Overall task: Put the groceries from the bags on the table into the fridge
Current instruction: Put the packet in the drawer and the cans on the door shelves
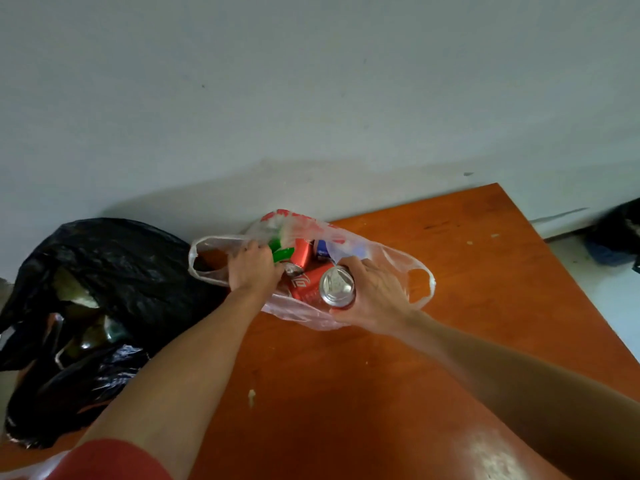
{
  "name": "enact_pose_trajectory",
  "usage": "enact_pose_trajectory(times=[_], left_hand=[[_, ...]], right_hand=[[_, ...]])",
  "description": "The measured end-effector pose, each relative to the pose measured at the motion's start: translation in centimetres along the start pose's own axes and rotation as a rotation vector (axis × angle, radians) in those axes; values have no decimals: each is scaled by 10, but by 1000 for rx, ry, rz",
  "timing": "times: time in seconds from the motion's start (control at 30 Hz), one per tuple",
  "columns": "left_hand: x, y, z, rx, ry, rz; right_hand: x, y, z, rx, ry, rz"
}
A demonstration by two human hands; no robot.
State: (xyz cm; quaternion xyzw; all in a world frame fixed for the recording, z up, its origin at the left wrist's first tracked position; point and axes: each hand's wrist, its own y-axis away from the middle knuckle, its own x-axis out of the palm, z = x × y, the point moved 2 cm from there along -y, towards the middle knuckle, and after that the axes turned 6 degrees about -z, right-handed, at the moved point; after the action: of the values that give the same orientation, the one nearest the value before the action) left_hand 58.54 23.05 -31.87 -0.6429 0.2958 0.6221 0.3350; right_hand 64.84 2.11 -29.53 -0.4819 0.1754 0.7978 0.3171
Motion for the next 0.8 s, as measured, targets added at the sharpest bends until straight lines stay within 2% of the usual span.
enact_pose_trajectory(times=[0.17,0.37,0.5,0.67,0.8], left_hand=[[-54,3,10,85,44,-71],[-128,24,20,38,404,-31],[-165,47,25,99,570,-28],[-192,86,13,276,625,-57],[-199,127,-24,423,700,4]], right_hand=[[-22,-12,17,23,-126,-38],[-61,-18,40,137,-356,-157],[-89,-1,54,198,-414,-313],[-112,64,55,335,-452,-463],[-124,156,44,453,-443,-574]])
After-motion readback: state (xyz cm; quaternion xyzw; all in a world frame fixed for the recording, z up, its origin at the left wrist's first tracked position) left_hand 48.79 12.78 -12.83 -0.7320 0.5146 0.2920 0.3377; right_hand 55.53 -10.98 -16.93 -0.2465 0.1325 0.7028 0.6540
